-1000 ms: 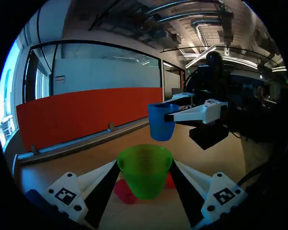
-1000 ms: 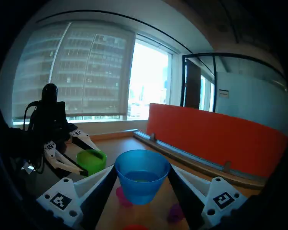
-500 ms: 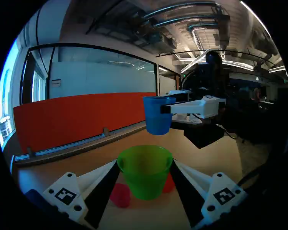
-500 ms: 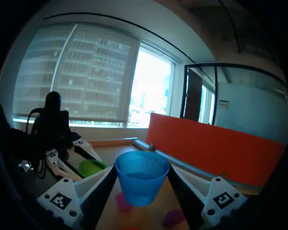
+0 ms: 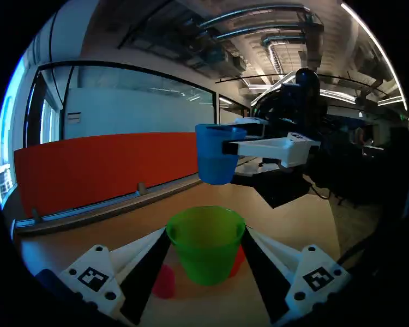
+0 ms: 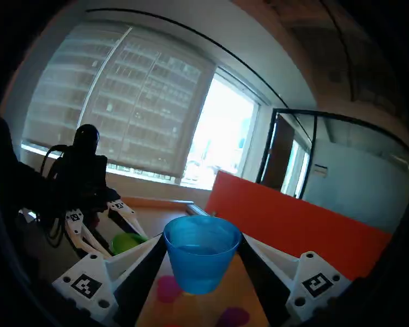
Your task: Pour water
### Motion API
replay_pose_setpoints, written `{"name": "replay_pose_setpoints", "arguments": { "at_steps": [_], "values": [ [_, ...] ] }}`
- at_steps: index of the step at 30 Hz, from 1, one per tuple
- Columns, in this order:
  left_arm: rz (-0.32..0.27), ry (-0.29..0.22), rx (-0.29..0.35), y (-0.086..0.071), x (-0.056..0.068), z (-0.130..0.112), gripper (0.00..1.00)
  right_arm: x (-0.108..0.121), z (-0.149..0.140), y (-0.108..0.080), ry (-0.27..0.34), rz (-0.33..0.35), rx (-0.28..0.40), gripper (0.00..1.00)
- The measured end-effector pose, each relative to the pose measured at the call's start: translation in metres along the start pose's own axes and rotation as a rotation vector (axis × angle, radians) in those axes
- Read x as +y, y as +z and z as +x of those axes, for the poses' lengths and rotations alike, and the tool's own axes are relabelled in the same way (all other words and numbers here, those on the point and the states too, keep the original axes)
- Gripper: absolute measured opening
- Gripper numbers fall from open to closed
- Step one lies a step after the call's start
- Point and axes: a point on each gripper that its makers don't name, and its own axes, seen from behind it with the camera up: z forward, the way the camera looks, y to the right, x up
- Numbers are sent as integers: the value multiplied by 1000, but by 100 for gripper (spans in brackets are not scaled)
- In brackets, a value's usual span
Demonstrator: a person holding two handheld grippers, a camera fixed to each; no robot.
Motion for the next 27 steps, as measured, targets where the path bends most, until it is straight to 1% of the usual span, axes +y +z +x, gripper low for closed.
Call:
{"name": "replay_pose_setpoints", "arguments": {
  "at_steps": [5, 9, 14, 27],
  "values": [
    [-18, 7, 8, 3, 7, 0, 88, -2, 7, -2, -70, -1, 11, 93],
    [-23, 16, 10, 5, 10, 0, 88, -3, 10, -2, -114, 1, 13, 93],
    [-36, 16, 13, 7, 15, 0, 88, -4, 14, -1, -175, -2, 18, 93],
    [-67, 25, 19, 6, 25, 2, 88, -5, 23, 0, -344, -15, 37, 93]
  ]
}}
